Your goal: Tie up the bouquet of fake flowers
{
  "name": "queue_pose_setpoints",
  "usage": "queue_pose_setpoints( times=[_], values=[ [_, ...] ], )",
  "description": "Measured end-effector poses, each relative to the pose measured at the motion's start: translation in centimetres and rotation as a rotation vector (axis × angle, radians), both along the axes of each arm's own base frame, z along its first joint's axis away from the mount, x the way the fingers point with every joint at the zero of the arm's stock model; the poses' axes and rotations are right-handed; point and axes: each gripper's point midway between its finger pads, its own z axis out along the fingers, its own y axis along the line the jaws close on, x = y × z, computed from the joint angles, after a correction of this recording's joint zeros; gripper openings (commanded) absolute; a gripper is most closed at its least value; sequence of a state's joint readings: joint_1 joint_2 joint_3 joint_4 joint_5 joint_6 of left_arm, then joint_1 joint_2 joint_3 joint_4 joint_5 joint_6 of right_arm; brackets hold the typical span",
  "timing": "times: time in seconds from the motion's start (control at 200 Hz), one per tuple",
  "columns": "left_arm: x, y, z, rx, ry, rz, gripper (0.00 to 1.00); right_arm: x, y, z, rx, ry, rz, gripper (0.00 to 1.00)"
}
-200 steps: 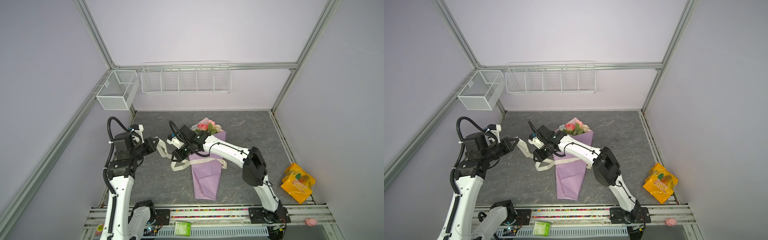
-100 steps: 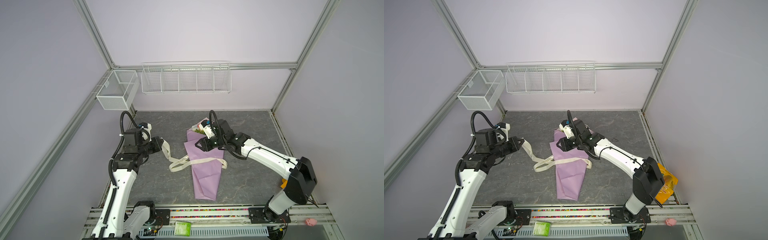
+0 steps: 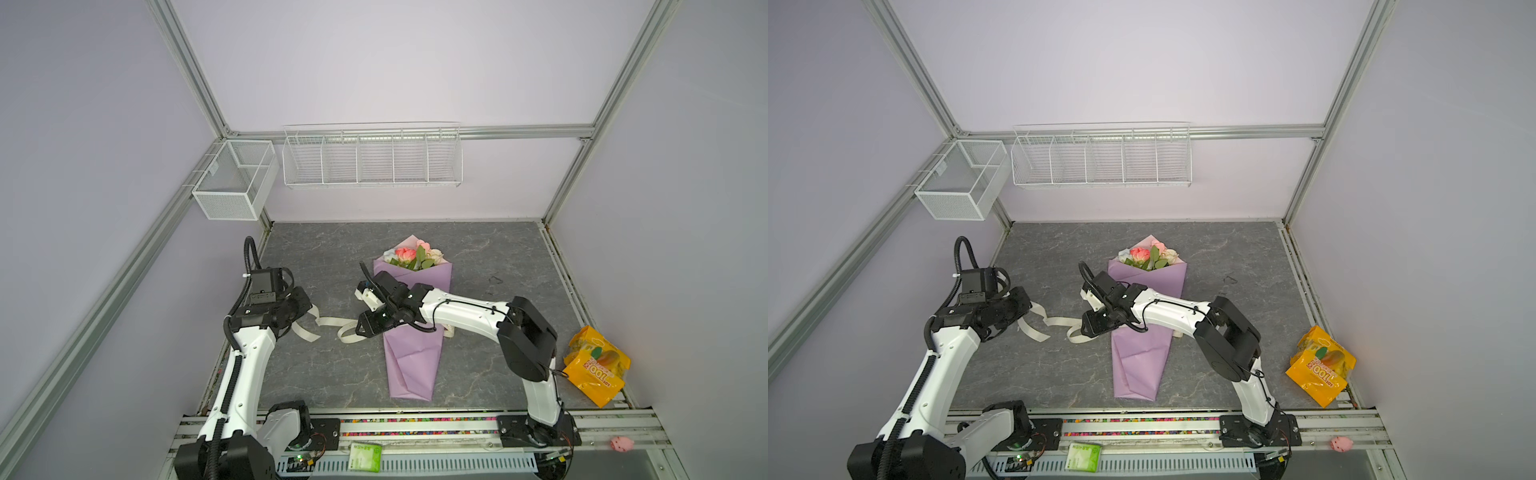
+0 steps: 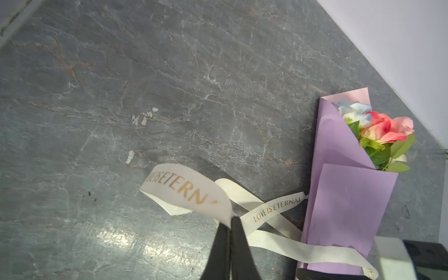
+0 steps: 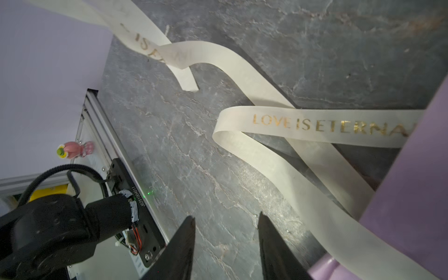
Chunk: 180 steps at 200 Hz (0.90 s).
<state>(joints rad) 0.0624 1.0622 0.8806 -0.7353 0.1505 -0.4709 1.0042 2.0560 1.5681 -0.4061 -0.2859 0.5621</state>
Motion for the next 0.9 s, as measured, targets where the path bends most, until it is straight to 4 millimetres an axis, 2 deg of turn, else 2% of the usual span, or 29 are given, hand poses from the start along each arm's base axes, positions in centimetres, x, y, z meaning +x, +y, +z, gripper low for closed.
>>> queue_pose_setpoints(
  times=[0.13, 0.285, 0.6, 0.825, 0.9],
  values=[
    [0.1, 0.5, -1.0, 0.001, 0.027, 0.033, 0.0, 0.0, 1.4, -1.4, -0.019, 0.062, -0.084, 0.5],
    [-0.2, 0.7, -2.0, 0.003, 0.048, 0.052, 0.0, -0.1, 2.6, -2.3, -0.03, 0.099, -0.161, 0.52],
    [-1.0, 1.0, -2.2, -0.002, 0.034, 0.085, 0.0, 0.9, 4.4, -4.5, -0.037, 0.16, -0.263, 0.54],
    [-1.5, 0.8, -2.6, -0.024, 0.026, 0.105, 0.0, 2.2, 6.0, -5.4, -0.03, 0.159, -0.301, 0.52],
    [-1.5, 0.8, -2.6, -0.029, 0.025, 0.105, 0.0, 2.6, 6.3, -5.4, -0.03, 0.147, -0.314, 0.47]
  ],
)
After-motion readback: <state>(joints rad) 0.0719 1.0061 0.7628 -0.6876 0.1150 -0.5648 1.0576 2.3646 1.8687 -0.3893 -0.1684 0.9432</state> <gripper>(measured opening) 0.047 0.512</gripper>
